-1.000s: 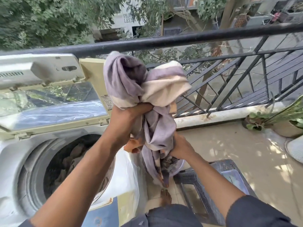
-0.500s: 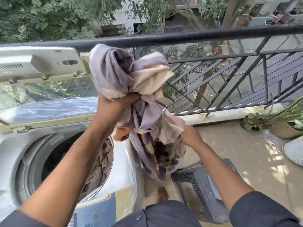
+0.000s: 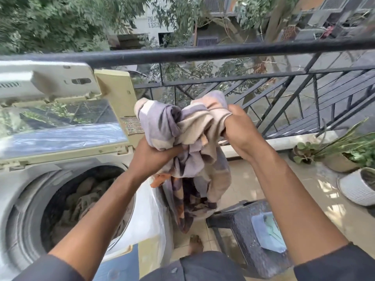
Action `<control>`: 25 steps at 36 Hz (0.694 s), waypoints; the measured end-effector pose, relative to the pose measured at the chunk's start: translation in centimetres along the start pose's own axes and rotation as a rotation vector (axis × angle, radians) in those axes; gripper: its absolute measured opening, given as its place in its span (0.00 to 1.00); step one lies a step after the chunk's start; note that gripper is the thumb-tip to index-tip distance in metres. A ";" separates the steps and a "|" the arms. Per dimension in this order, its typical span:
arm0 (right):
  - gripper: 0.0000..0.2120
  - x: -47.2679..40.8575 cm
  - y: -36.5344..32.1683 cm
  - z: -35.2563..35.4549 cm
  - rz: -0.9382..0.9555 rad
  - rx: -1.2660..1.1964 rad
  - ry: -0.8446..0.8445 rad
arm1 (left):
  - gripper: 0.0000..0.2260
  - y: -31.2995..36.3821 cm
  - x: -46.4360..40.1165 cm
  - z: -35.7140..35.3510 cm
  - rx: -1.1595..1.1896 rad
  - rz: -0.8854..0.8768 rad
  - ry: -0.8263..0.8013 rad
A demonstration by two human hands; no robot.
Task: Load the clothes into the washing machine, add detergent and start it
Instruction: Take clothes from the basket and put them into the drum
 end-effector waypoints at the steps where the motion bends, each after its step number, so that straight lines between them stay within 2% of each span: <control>1: 0.08 0.1 -0.7 -0.2 0.032 -0.019 0.003 | 0.22 -0.2 0.0 -0.1 0.012 0.007 -0.051; 3: 0.12 0.3 -1.7 -0.6 0.098 -0.002 -0.056 | 0.25 -0.7 -0.2 -0.3 0.039 -0.009 -0.161; 5: 0.10 0.6 -2.4 -1.6 0.153 0.034 -0.097 | 0.21 -0.8 -0.1 -0.6 0.074 -0.026 -0.256; 8: 0.15 1.0 -2.3 -3.3 0.154 0.042 -0.155 | 0.17 -0.6 -0.1 -1.5 0.105 -0.053 -0.339; 13: 0.12 1.5 -1.8 -5.0 0.168 0.026 -0.239 | 0.25 -0.8 -0.4 -2.1 0.327 -0.059 -0.135; 19: 0.11 1.3 -1.1 -2.0 0.116 0.041 -0.262 | 0.26 -0.7 -1.1 -1.4 0.472 0.015 -0.011; 22: 0.15 0.7 0.9 -0.3 0.096 0.003 -0.183 | 0.27 -0.2 -1.2 -0.6 0.536 -0.010 -0.008; 25: 0.22 -0.6 6.6 1.2 -0.050 0.137 -0.057 | 0.29 1.1 -1.0 0.1 0.601 -0.033 -0.013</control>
Point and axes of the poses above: each hand's wrist, its own x-axis away from the middle knuckle, its own z-axis out of the back of the hand, y = z × x, the point moved 2 cm from there along -x, towards the middle knuckle, and after that the axes turned 13 degrees about -y, right-handed, at the moved point
